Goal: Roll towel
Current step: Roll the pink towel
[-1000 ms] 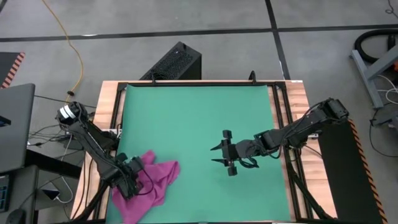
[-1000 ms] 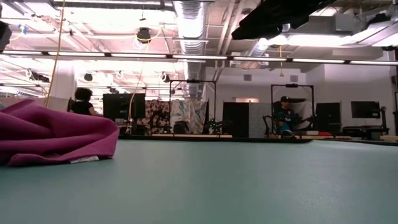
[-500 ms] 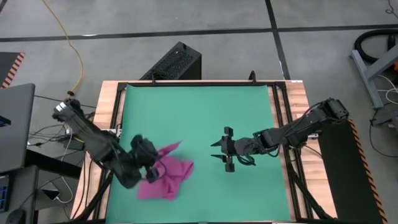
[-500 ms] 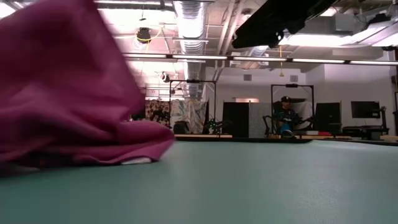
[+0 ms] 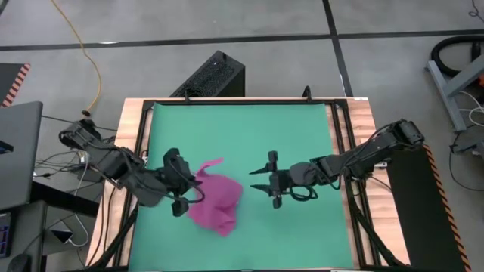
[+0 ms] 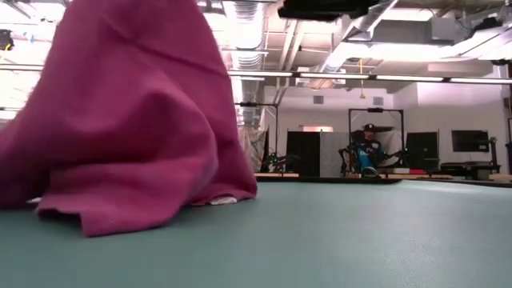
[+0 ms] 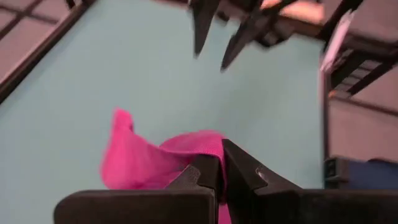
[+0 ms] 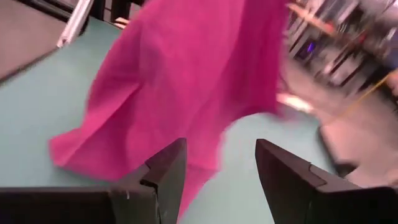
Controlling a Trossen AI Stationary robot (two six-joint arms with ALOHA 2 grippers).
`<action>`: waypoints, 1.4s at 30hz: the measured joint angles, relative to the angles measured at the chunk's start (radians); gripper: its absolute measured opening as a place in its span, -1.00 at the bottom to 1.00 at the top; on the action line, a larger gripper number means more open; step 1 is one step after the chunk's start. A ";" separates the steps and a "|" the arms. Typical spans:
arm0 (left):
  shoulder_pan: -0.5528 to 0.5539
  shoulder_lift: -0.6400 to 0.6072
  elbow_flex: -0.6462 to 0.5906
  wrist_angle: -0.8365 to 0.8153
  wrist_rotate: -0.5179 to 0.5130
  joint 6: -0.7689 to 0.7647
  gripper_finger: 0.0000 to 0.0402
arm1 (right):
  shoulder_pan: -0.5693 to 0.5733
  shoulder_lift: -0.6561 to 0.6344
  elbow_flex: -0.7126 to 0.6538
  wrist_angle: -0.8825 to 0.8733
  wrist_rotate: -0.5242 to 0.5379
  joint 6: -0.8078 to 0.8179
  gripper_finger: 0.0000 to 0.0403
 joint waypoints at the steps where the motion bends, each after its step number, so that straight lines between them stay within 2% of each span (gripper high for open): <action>1: 0.004 0.011 -0.001 -0.016 0.007 -0.009 -1.00 | -0.001 0.000 0.007 0.013 0.012 -0.032 0.05; 3: 0.015 0.034 -0.001 -0.034 0.020 -0.012 -1.00 | -0.013 0.002 0.023 0.041 0.009 -0.075 0.05; 6: 0.031 0.067 -0.001 -0.032 0.073 0.027 -1.00 | -0.044 0.027 0.046 0.091 -0.075 -0.115 0.05; 14: 0.059 0.157 -0.001 0.013 0.334 0.179 -1.00 | -0.119 0.190 0.146 0.085 -0.285 -0.120 0.05; 18: 0.055 0.176 -0.001 0.082 0.507 0.256 -1.00 | -0.132 0.250 0.182 0.085 -0.415 -0.142 0.05; 23: 0.047 0.176 -0.001 0.124 0.645 0.277 -1.00 | -0.132 0.319 0.245 0.090 -0.459 -0.164 0.05; 29: 0.049 0.181 -0.001 0.126 0.730 0.332 -1.00 | -0.138 0.446 0.346 0.083 -0.505 -0.203 0.05; 35: 0.050 0.186 -0.001 0.120 0.763 0.345 -1.00 | -0.157 0.510 0.426 0.082 -0.529 -0.261 0.05; 40: 0.059 0.188 -0.001 0.102 0.769 0.403 -1.00 | -0.185 0.510 0.479 0.090 -0.721 -0.249 0.04; 42: 0.069 0.188 -0.001 0.097 0.768 0.421 -1.00 | -0.184 0.510 0.493 0.086 -0.765 -0.230 0.03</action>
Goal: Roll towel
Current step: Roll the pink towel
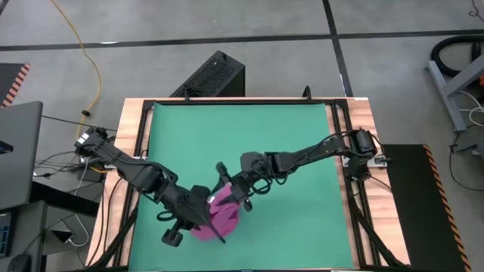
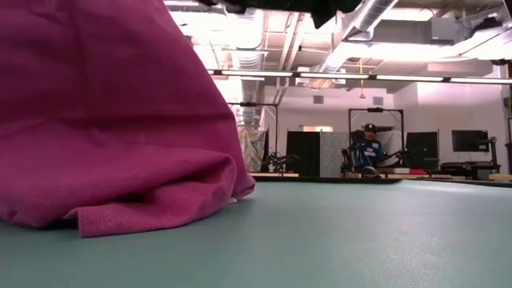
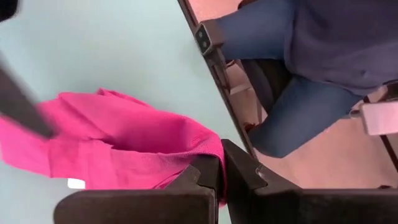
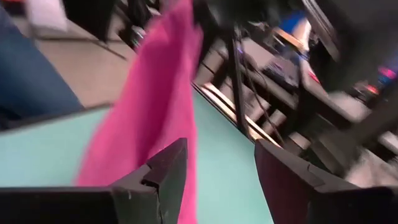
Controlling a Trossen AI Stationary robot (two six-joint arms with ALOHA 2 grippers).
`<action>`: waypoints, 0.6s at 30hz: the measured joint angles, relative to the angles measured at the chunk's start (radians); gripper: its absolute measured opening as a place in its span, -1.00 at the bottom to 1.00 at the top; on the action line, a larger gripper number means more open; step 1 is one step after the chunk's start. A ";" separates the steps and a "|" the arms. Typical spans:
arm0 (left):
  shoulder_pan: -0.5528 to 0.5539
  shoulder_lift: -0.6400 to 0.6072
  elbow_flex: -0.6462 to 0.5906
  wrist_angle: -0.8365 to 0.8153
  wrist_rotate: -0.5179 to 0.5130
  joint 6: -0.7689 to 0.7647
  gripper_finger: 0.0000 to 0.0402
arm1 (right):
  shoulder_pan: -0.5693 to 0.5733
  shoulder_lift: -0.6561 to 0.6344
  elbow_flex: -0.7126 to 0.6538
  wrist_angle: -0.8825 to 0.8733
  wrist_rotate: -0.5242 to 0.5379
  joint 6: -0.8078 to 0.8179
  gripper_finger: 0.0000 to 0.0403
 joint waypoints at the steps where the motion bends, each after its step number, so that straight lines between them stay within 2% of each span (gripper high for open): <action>1: 0.004 0.000 0.000 -0.004 -0.002 0.004 -1.00 | 0.002 0.000 0.004 0.001 -0.006 0.005 0.02; 6: 0.038 0.000 0.000 -0.033 -0.044 0.049 -1.00 | 0.017 0.000 0.010 -0.001 -0.026 0.014 0.01; 18: 0.061 0.000 0.000 -0.037 -0.070 0.116 -1.00 | 0.013 0.000 0.010 0.004 -0.015 0.071 0.01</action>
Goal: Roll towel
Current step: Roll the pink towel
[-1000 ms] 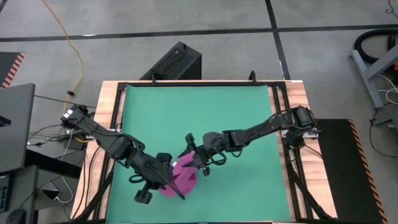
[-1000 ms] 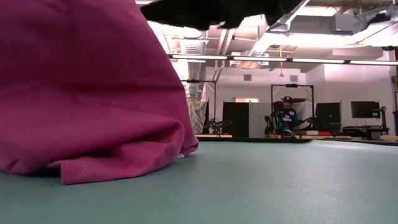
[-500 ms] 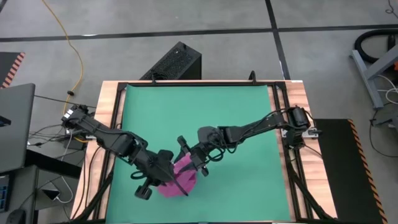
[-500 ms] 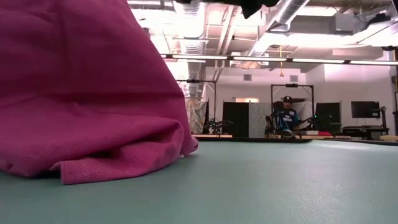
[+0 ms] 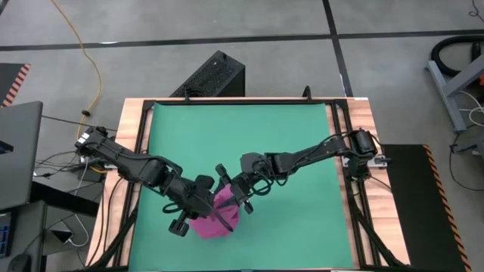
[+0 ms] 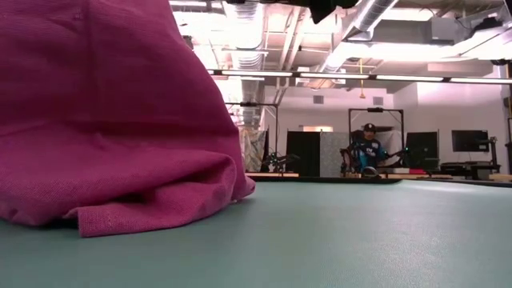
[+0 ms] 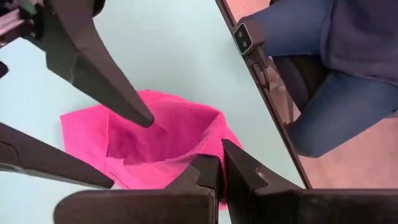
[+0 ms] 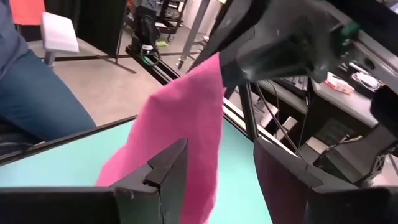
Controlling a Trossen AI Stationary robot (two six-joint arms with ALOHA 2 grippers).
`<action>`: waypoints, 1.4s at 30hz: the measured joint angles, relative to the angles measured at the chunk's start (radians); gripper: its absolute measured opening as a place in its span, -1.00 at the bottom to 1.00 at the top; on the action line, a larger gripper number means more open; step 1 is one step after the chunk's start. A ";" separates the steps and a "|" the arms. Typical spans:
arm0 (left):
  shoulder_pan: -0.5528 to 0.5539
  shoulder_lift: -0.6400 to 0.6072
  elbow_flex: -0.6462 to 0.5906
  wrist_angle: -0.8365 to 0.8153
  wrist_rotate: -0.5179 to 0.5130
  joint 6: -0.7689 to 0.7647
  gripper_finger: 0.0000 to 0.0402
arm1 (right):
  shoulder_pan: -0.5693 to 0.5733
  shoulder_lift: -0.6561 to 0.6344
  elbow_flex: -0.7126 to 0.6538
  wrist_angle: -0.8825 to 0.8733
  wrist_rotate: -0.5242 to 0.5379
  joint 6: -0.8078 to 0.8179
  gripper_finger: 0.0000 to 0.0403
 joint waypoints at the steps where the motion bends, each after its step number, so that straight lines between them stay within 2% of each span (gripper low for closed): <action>1: 0.000 0.000 0.000 0.000 0.000 0.005 -1.00 | 0.000 0.000 0.000 0.000 0.000 0.000 0.01; 7: 0.003 0.000 0.000 -0.001 -0.025 0.045 -1.00 | 0.002 0.042 0.000 0.055 0.000 0.029 0.01; 12: 0.005 0.000 0.000 0.004 -0.036 0.054 -1.00 | 0.000 0.076 -0.001 0.075 0.052 0.025 0.01; 16: 0.005 0.000 0.000 0.002 -0.038 0.060 -1.00 | -0.007 0.079 0.001 0.076 0.054 0.025 -0.05; 21: 0.005 -0.001 0.000 0.002 -0.058 0.095 -1.00 | -0.013 0.079 0.000 0.081 0.052 0.022 -0.36; 27: 0.009 -0.001 0.000 0.004 -0.080 0.111 -1.00 | -0.019 0.079 0.000 0.065 0.076 0.015 -0.92; 31: 0.010 -0.001 0.000 -0.006 -0.153 0.084 -1.00 | 0.003 0.077 0.000 0.054 0.258 0.037 -0.97; 35: 0.010 -0.001 0.000 -0.057 -0.323 0.021 -1.00 | 0.047 0.041 0.000 -0.085 0.520 -0.002 -0.98; 37: 0.010 -0.001 0.000 -0.114 -0.386 0.009 -1.00 | 0.073 0.016 0.000 -0.181 0.619 -0.001 -0.98; 42: 0.009 0.001 0.000 -0.164 -0.417 -0.024 -1.00 | 0.145 -0.056 0.000 -0.358 0.813 0.030 -0.99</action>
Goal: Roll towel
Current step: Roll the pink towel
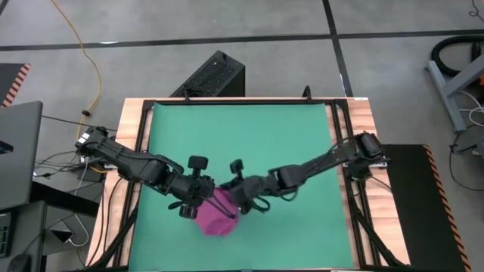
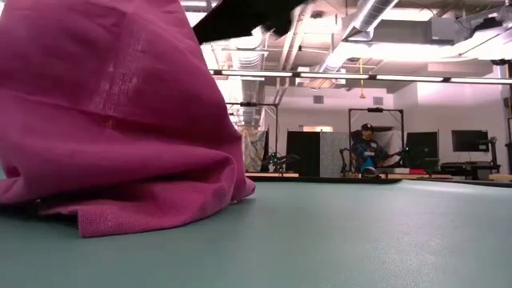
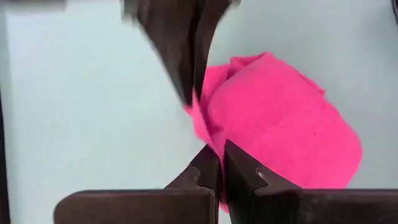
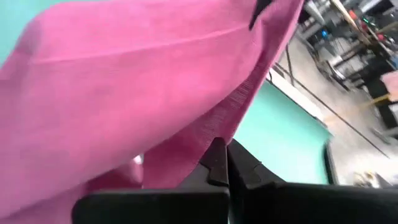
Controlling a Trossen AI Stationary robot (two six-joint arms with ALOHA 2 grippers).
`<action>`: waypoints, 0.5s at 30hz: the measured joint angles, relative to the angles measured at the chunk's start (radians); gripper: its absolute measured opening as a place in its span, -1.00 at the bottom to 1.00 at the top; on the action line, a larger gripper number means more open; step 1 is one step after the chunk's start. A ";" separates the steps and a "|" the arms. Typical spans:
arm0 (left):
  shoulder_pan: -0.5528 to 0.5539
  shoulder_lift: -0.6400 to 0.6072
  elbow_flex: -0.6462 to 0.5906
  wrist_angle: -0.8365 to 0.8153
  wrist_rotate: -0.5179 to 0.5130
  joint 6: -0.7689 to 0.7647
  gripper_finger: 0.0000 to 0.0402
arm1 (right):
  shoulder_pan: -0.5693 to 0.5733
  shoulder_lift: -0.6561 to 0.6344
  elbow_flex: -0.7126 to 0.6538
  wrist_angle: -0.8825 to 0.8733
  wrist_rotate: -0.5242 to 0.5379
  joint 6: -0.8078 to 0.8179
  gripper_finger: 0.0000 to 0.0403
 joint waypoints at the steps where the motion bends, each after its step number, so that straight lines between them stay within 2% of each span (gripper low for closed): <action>1: 0.000 0.000 0.000 0.003 0.000 0.002 -1.00 | 0.015 -0.017 0.000 -0.033 0.040 0.003 -0.99; 7: 0.000 0.001 0.000 -0.021 0.018 0.026 -1.00 | 0.090 -0.131 0.000 -0.145 0.288 0.070 -0.99; 10: 0.002 0.002 0.000 -0.030 -0.022 0.009 -1.00 | 0.131 -0.189 0.000 -0.226 0.439 0.109 -1.00; 13: 0.004 0.002 0.000 -0.010 -0.059 0.016 -1.00 | 0.169 -0.241 0.000 -0.265 0.467 0.156 -1.00; 15: 0.007 0.002 0.000 0.009 -0.028 0.045 -0.99 | 0.197 -0.262 0.000 -0.280 0.466 0.187 -1.00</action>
